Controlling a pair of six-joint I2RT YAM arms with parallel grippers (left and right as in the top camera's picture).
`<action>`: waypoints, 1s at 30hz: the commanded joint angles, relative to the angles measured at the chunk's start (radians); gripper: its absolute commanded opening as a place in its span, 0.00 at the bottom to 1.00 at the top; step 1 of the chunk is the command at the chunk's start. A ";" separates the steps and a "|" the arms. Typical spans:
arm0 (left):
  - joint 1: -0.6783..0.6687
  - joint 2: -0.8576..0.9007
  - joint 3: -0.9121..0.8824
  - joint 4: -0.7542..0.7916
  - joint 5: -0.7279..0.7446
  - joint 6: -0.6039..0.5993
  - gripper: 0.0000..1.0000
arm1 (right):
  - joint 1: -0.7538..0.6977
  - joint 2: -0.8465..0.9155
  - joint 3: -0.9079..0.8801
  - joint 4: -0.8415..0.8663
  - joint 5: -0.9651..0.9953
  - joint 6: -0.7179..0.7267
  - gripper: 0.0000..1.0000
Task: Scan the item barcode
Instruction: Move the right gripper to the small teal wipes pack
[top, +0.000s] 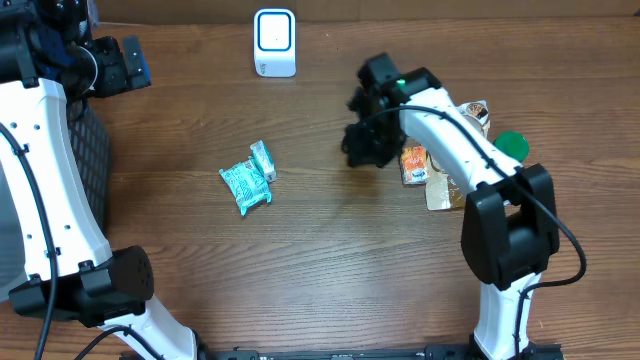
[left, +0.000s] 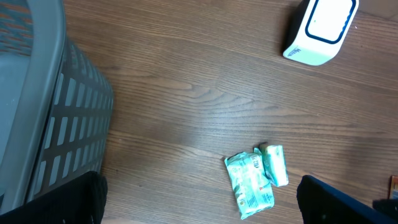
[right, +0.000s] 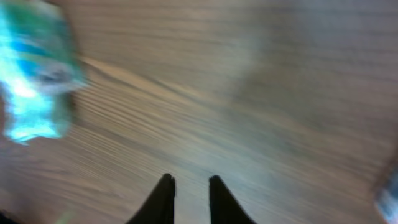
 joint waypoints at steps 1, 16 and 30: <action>-0.001 -0.013 0.008 0.001 0.011 0.015 1.00 | 0.061 -0.008 0.056 0.075 -0.026 0.051 0.21; -0.001 -0.013 0.008 0.001 0.011 0.015 1.00 | 0.259 0.118 0.055 0.383 0.054 0.143 0.40; -0.001 -0.013 0.008 0.001 0.011 0.015 0.99 | 0.259 0.198 0.055 0.463 0.053 0.113 0.17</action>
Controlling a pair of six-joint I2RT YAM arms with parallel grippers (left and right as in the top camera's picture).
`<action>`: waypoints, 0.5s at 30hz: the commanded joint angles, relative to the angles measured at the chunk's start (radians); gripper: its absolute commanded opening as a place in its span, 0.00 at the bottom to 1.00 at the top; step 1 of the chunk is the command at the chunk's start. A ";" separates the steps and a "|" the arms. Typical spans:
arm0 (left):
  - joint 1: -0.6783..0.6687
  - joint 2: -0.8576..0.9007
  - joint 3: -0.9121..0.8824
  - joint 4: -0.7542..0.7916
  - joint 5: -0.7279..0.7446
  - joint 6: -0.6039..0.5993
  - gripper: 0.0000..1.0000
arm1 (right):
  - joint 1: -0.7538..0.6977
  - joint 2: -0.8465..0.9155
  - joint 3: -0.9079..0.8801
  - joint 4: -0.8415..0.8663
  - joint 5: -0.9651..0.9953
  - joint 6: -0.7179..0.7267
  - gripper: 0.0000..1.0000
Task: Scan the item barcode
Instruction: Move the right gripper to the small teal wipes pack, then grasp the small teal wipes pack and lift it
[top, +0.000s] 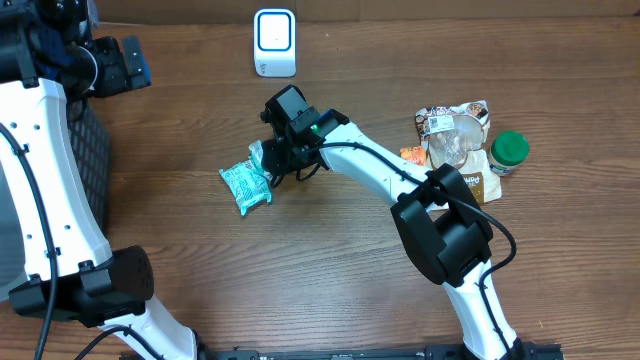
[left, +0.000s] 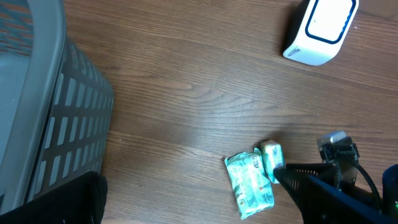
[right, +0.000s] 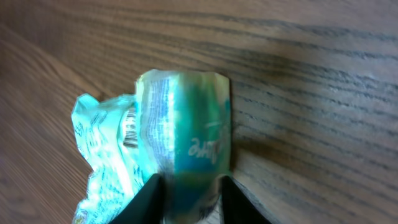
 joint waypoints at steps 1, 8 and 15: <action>-0.001 -0.013 0.008 0.001 0.011 0.015 1.00 | -0.003 0.007 0.020 0.004 0.017 -0.010 0.13; -0.001 -0.013 0.008 0.001 0.011 0.015 0.99 | -0.034 -0.034 0.048 -0.071 -0.101 0.038 0.04; -0.001 -0.013 0.008 0.001 0.011 0.015 0.99 | -0.184 -0.079 0.043 -0.222 -0.476 0.053 0.04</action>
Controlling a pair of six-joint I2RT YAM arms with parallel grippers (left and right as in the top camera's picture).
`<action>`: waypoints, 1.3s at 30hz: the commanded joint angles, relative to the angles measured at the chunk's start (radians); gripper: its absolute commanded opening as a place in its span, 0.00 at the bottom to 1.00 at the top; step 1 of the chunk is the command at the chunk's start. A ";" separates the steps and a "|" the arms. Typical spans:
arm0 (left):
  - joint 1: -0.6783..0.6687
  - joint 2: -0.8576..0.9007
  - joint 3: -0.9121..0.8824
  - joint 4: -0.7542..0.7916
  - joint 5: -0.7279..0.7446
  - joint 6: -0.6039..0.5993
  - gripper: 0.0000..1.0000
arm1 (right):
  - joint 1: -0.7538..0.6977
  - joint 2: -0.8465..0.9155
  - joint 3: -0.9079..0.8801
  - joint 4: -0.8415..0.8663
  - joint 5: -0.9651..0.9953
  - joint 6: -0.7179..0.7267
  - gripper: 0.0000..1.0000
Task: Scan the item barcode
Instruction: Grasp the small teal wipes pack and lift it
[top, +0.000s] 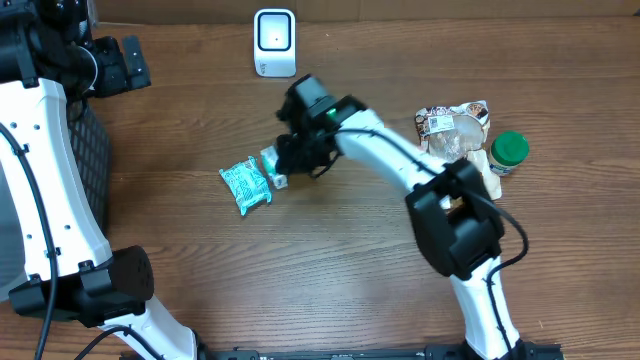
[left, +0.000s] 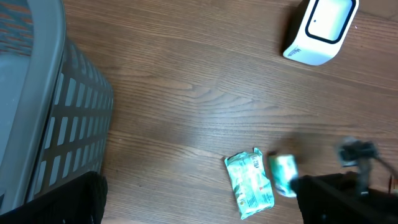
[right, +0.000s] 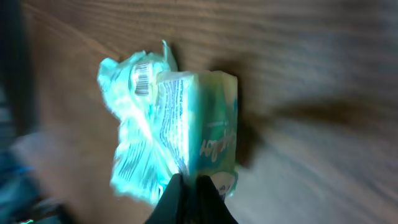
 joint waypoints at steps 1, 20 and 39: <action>-0.001 -0.013 0.008 0.001 0.011 0.015 1.00 | -0.095 -0.062 0.012 -0.064 -0.201 0.011 0.04; -0.001 -0.013 0.008 0.001 0.011 0.015 0.99 | -0.268 -0.047 0.133 -0.315 0.266 -0.126 0.41; -0.001 -0.013 0.008 0.001 0.011 0.015 0.99 | -0.222 -0.044 0.056 -0.328 0.185 -0.178 0.34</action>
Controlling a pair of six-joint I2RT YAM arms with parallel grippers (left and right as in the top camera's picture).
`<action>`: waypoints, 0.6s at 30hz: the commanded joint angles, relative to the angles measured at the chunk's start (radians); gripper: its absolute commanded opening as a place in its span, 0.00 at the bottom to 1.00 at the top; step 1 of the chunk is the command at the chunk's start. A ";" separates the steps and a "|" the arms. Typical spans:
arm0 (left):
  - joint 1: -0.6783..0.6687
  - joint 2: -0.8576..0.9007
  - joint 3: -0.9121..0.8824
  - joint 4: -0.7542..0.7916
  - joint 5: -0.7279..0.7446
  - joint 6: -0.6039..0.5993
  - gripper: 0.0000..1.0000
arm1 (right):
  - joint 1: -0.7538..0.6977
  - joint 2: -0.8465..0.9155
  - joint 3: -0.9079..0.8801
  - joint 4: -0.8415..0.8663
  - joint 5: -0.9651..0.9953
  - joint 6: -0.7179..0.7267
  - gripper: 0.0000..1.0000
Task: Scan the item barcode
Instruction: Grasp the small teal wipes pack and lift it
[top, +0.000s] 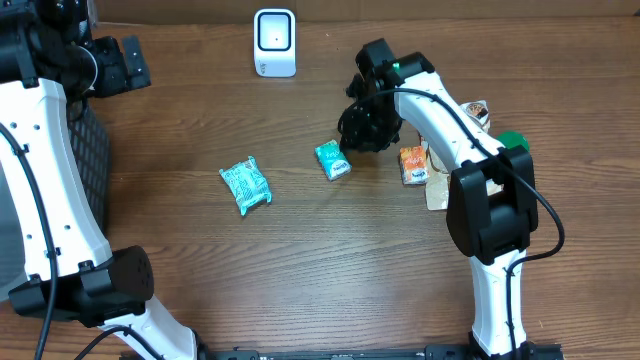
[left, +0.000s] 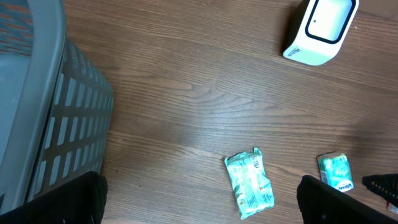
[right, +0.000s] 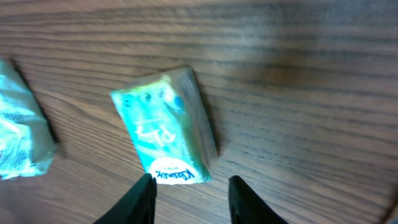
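Note:
A small teal tissue pack (top: 332, 159) lies flat on the wood table, label side up in the right wrist view (right: 165, 127). My right gripper (right: 189, 194) hovers just beside it, open, with nothing between its fingers; from overhead it shows as the dark right gripper (top: 358, 138) to the pack's right. A larger teal packet (top: 245, 186) lies further left. The white barcode scanner (top: 274, 42) stands at the table's back edge. My left gripper (left: 199, 214) is high at the far left, open wide and empty.
A grey slatted basket (left: 43, 106) stands at the left edge. At the right lie an orange packet (top: 414, 165), a green-lidded jar (top: 512, 143) and a clear snack bag (top: 455, 120).
The right gripper was shut on the tissue pack beside the larger packet. Now the pack lies on the table further right, apart from that packet, and the gripper is open beside it.
First the right gripper was empty, near the pile at the right. Then its fingers straddled the tissue pack beside the larger packet, then were shut on it. Now the pack lies alone mid-table, released. The left arm has stayed still.

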 joint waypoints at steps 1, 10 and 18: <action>-0.001 -0.013 0.008 0.001 0.011 0.015 1.00 | -0.006 -0.034 -0.056 0.029 -0.032 -0.010 0.33; -0.001 -0.013 0.008 0.001 0.011 0.015 0.99 | -0.007 -0.034 -0.156 0.135 -0.064 -0.010 0.32; -0.001 -0.013 0.008 0.001 0.011 0.015 1.00 | -0.005 -0.030 -0.206 0.204 -0.115 -0.005 0.31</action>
